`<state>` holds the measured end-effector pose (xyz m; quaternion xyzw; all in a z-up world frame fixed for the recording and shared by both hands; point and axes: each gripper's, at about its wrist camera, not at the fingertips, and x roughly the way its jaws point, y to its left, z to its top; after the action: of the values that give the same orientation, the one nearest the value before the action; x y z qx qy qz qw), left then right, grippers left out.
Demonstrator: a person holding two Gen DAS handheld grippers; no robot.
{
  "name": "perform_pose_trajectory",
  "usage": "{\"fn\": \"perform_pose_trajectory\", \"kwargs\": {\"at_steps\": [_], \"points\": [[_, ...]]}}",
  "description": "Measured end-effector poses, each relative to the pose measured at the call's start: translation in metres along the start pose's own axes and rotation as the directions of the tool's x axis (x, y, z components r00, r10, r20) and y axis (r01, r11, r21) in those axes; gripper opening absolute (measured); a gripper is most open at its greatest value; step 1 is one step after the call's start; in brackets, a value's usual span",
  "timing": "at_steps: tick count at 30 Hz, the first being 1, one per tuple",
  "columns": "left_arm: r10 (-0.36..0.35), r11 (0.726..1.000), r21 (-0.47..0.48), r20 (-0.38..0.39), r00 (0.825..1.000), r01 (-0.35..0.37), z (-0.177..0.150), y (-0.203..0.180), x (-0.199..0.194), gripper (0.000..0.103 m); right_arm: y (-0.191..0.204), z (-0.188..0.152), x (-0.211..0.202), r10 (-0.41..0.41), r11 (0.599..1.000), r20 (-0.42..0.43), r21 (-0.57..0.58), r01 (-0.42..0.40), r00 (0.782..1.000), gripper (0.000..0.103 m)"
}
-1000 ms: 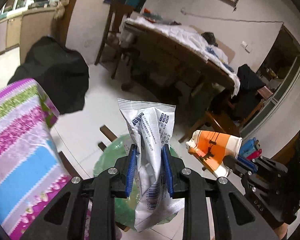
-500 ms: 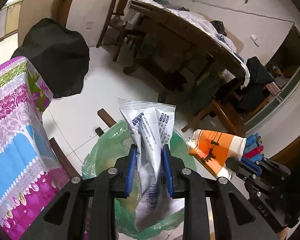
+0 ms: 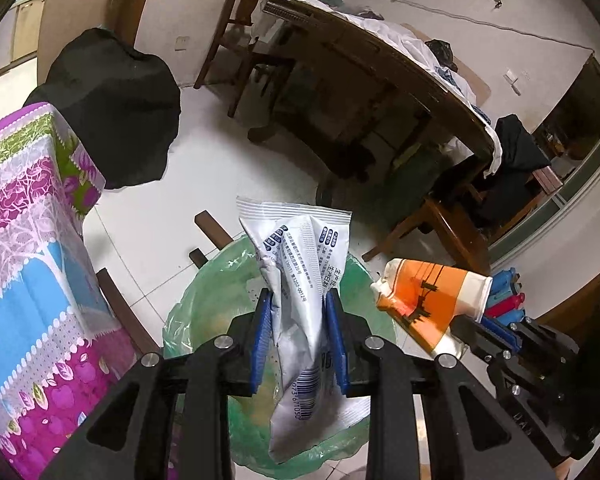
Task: Collect trash
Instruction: 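Carry the wrapper and cup with both tools over the green trash bin, then open both tools to drop the wrapper and cup into the bin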
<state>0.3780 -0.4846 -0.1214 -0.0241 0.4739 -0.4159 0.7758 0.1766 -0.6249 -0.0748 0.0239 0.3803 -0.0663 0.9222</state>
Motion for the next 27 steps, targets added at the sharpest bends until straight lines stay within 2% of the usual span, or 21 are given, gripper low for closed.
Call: {"fn": "perform_pose_trajectory", "kwargs": {"at_steps": [7,17,24,27], "points": [[0.021,0.999,0.027,-0.005,1.000,-0.020,-0.003,-0.006,-0.003,0.034,0.000,0.000,0.005,0.016,1.000,-0.004,0.007,-0.016,1.000,0.010],[0.032,0.999,0.012,0.019,0.999,-0.032,-0.005,0.003,-0.017,0.035,-0.004,0.002,-0.001,0.008,1.000,0.016,0.016,-0.008,1.000,0.013],[0.039,0.999,0.009,0.018,0.999,-0.039,-0.011,0.006,-0.025,0.038,0.000,0.000,-0.007,-0.001,1.000,0.026,0.024,0.000,1.000,0.028],[0.044,0.999,0.014,0.026,0.999,-0.044,-0.014,0.007,-0.032,0.041,0.001,-0.002,-0.011,-0.003,0.999,0.039,0.032,0.002,0.999,0.037]]}}
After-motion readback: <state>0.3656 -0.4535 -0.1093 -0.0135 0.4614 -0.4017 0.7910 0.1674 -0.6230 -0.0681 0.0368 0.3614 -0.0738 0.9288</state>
